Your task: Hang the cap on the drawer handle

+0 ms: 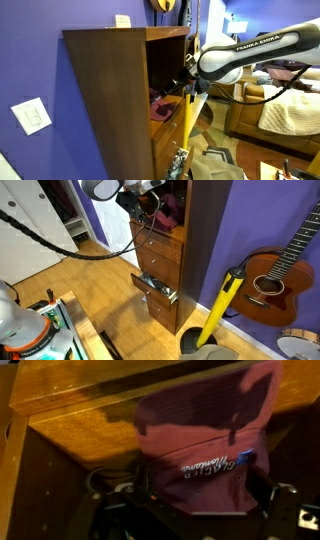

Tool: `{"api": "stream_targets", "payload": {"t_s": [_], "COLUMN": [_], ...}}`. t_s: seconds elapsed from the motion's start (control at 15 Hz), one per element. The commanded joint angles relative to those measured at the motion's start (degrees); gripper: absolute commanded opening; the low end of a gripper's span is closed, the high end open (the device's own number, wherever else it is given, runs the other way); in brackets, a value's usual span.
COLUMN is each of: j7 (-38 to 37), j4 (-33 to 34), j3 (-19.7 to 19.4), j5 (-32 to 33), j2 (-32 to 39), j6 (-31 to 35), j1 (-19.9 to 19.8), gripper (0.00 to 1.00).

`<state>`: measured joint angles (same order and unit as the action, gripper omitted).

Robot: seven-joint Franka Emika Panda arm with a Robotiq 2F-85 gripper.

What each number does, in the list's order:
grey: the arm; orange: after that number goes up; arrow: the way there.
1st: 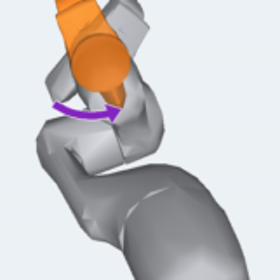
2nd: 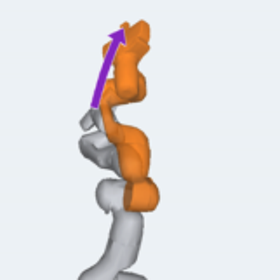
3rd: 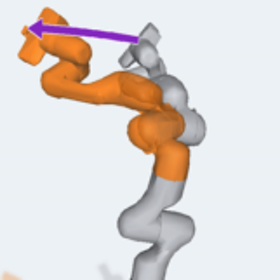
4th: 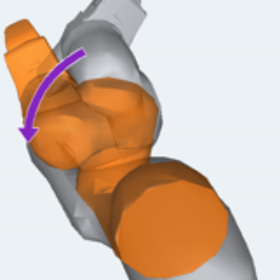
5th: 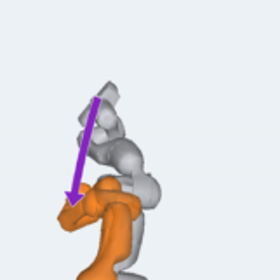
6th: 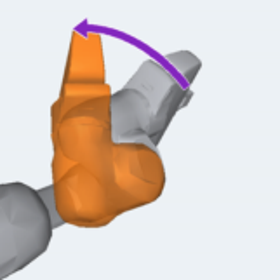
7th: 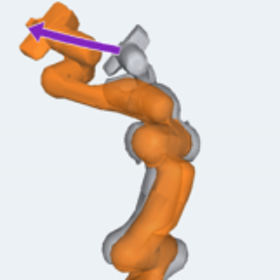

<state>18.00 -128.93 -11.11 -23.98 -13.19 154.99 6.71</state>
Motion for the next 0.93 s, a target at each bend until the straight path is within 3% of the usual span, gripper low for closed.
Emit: {"api": "stream_targets", "payload": {"t_s": [0.0,0.33,0.8,0.87], "j7": [4.29,7.71,9.68,9.91], "j4": [2.34,5.62,9.57,9.96], "j3": [-0.85,-0.46,-0.09,-0.03], "j5": [-5.21,-10.78,-14.98,-15.53], "j2": [4.02,8.58,13.44,13.88], "j6": [4.37,9.15,8.84,8.53], "j1": [2.41,4.3,4.5,4.45], "gripper": [1.0,1.0,1.0,0.87]}}
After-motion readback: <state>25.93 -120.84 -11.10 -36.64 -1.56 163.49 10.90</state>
